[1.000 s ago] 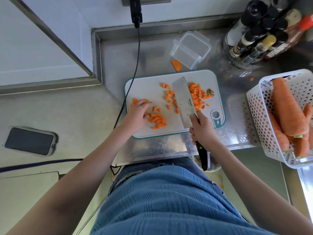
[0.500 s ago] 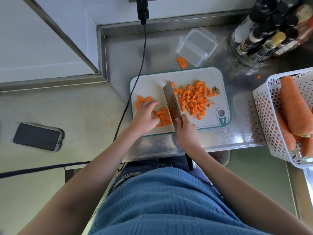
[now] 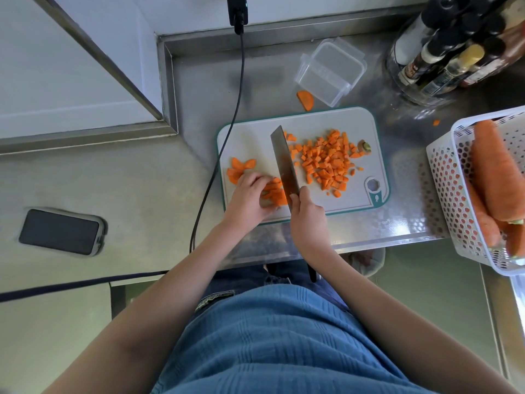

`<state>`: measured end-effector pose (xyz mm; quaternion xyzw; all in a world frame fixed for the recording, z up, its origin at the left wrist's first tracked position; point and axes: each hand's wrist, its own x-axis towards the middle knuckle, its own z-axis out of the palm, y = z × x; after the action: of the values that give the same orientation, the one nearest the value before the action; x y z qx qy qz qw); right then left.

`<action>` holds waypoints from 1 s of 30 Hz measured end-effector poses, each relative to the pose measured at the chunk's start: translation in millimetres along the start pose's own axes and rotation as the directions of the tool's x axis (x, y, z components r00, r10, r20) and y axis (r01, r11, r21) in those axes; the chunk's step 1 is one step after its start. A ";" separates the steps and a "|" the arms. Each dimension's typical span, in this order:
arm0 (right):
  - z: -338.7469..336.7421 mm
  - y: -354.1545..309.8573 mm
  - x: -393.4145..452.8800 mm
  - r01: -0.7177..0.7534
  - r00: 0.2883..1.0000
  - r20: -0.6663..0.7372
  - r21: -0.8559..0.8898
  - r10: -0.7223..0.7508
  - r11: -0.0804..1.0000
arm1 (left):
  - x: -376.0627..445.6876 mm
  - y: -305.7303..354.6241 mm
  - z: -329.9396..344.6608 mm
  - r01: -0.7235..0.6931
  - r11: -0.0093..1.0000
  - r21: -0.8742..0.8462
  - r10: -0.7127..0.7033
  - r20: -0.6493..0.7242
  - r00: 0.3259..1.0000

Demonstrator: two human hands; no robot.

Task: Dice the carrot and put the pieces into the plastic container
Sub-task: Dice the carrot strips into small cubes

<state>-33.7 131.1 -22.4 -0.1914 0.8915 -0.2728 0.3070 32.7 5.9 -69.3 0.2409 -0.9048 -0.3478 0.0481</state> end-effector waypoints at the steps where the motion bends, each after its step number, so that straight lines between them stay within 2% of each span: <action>1: 1.6 -0.3 0.2 -0.002 1.000 0.000 0.002 0.002 1.000 | 0.3 -0.3 0.4 -0.005 1.000 -0.010 0.005 -0.010 1.000; 7: 5.3 -1.4 0.6 -0.022 1.000 0.012 -0.031 0.023 0.999 | 1.0 1.9 1.8 0.007 0.999 -0.033 -0.008 -0.032 0.999; 11: 14.8 -0.9 1.8 -0.031 0.999 0.012 -0.183 0.034 0.983 | 1.2 3.5 4.3 0.033 0.998 -0.052 -0.035 -0.028 0.999; 14: 18.9 -3.1 4.5 -0.027 0.999 0.024 -0.235 0.034 0.972 | 1.1 3.5 6.7 0.049 0.997 -0.058 -0.052 -0.039 0.998; 17: 14.9 -5.5 6.1 -0.044 0.998 0.027 -0.237 0.051 0.971 | 0.5 4.1 7.0 0.060 0.996 -0.070 -0.063 -0.045 0.997; 20: 4.1 -6.0 11.2 -0.058 0.996 0.061 -0.162 0.069 0.985 | 1.2 6.1 5.4 0.057 0.994 -0.090 -0.062 -0.051 0.997; 25: -4.7 -0.5 24.0 -0.037 0.994 0.082 -0.316 0.066 0.948 | 0.4 7.8 7.4 0.055 0.994 -0.096 -0.061 -0.059 0.996; 30: -15.0 1.2 20.3 0.004 1.000 0.000 -0.146 -0.004 0.989 | -4.4 8.7 5.5 0.085 0.992 -0.098 -0.089 -0.043 0.995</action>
<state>-58.8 127.3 -22.2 -0.2151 0.9087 -0.2075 0.2914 31.7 17.0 -67.4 0.2856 -0.8743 -0.3870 0.0658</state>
